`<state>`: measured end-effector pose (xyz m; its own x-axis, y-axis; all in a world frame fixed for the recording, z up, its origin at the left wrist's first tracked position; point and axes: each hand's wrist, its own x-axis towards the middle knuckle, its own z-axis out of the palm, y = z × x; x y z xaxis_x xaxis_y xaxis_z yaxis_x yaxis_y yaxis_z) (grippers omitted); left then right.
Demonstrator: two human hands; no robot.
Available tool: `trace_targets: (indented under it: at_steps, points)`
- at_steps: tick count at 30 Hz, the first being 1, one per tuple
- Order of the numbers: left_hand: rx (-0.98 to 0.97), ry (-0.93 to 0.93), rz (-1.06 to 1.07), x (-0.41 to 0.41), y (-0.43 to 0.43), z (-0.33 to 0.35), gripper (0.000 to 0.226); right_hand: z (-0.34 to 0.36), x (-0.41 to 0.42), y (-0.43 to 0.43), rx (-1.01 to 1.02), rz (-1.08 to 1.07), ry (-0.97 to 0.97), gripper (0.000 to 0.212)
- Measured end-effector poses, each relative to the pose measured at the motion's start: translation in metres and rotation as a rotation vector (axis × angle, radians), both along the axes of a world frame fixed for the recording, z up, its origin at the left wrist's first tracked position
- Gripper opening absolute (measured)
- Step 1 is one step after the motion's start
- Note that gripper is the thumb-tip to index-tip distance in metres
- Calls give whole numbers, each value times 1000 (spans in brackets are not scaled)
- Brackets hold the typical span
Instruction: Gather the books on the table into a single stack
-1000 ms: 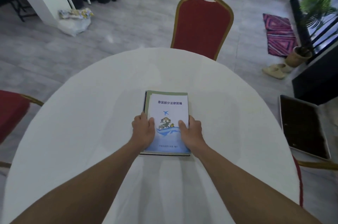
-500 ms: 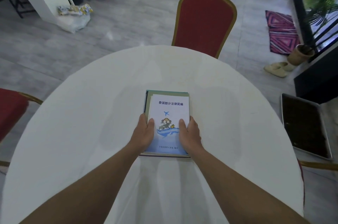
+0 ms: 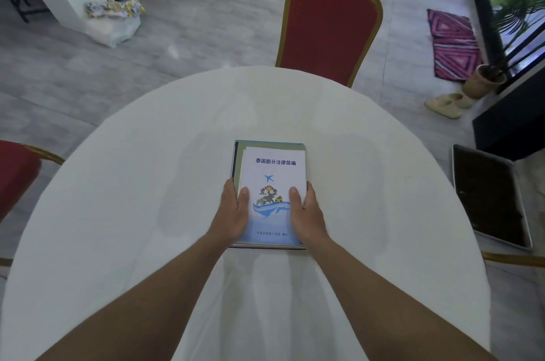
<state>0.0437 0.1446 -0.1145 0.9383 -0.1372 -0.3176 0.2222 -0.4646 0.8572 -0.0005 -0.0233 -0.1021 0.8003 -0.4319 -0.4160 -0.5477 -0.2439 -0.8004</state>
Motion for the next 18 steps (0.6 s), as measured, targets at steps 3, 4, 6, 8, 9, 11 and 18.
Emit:
trace_targets:
  at_steps: [3,4,6,8,9,11,18]
  points:
    - [30,2,-31,1,1,3,59,2,0,0,11,6,2,45]
    - [41,17,-54,2,2,4,57,4,0,-1,25,7,2,44]
    - [86,65,-97,5,4,11,46,11,0,-3,53,24,16,43]
    - [142,73,-142,9,6,16,39,18,-1,-7,64,48,40,49]
    - [187,53,-165,10,6,24,41,24,-2,-9,60,53,49,56]
    - [289,-22,-221,14,3,38,51,35,-5,-18,31,52,65,66]
    - [528,-163,-399,12,-27,119,65,100,-14,-53,-180,48,-11,65]
